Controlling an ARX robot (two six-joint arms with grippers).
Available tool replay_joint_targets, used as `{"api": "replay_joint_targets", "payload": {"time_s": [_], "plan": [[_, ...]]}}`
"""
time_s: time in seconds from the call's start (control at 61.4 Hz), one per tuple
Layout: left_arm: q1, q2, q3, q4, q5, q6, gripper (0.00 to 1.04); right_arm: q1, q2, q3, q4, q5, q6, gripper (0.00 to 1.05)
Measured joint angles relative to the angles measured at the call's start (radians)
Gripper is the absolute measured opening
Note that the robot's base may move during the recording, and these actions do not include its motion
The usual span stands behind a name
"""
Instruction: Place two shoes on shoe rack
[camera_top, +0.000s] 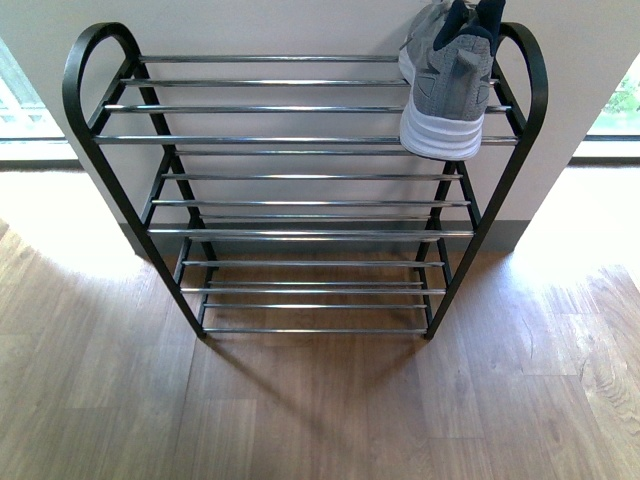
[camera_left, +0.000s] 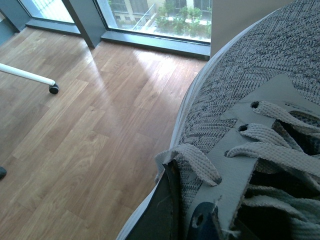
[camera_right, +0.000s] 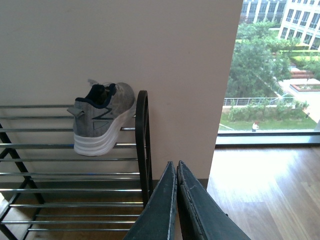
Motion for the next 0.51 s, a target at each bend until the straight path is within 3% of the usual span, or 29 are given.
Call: {"api": "replay_joint_targets", "payload": {"time_s": [0.114,0.407,0.472,0.505], "plan": [[0.0,0.0,0.0,0.0,0.0,0.0,0.01,0.0,-0.001,0.0,-0.001,0.0,0.0,0.41],[0.001,0.001,0.0,0.001,-0.006,-0.003,0.01,0.0,-0.001,0.0,-0.001,-0.005,0.0,0.87],[-0.039,0.073,0.016,0.119,0.062,-0.12,0.01,0.0,-0.001,0.0,-0.003,0.005,0.001,0.97],[-0.064,0.113,0.045,0.144,0.068,-0.164,0.01,0.0,-0.002,0.0,-0.003,0.005,0.0,0.96]]}}
